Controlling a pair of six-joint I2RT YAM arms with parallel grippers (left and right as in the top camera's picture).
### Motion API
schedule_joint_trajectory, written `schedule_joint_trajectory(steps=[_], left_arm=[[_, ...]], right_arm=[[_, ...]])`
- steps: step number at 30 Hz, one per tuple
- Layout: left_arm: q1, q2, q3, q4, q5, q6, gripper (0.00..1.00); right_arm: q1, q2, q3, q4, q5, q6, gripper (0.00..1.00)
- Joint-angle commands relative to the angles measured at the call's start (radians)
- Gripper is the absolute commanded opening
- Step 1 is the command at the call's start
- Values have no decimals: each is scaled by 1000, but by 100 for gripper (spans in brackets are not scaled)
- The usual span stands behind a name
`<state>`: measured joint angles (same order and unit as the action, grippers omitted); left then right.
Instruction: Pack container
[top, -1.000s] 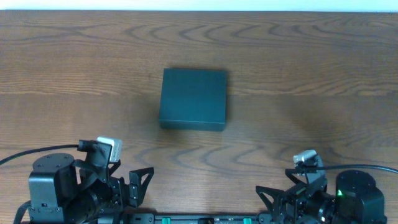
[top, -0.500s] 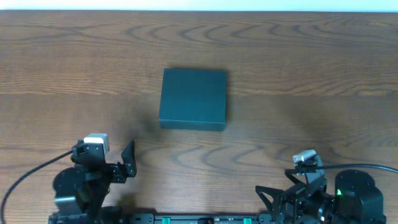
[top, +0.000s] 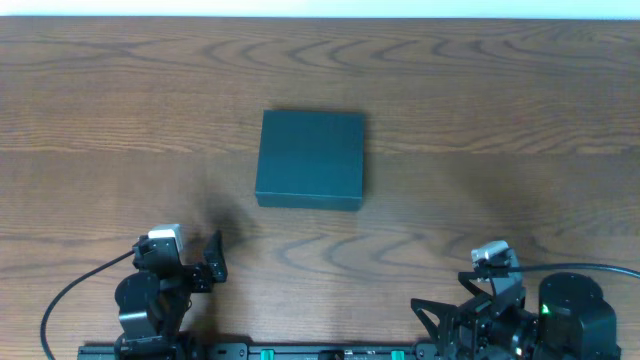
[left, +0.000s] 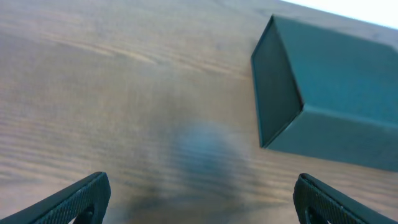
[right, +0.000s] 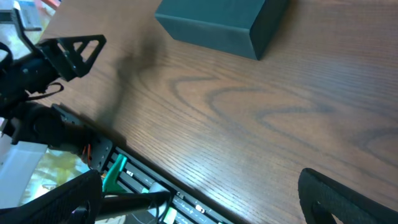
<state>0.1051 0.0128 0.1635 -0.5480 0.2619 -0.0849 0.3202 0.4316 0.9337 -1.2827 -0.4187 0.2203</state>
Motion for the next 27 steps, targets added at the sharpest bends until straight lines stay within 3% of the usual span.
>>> schedule_joint_trajectory(steps=[1,27], left_arm=[[6,-10,-14,6,1,-25,95],[6,-9,-14,3,-7,-24,95]], right_arm=[[6,-2,0,-1,-7,8,99],[6,-2,0,-1,-7,8,99]])
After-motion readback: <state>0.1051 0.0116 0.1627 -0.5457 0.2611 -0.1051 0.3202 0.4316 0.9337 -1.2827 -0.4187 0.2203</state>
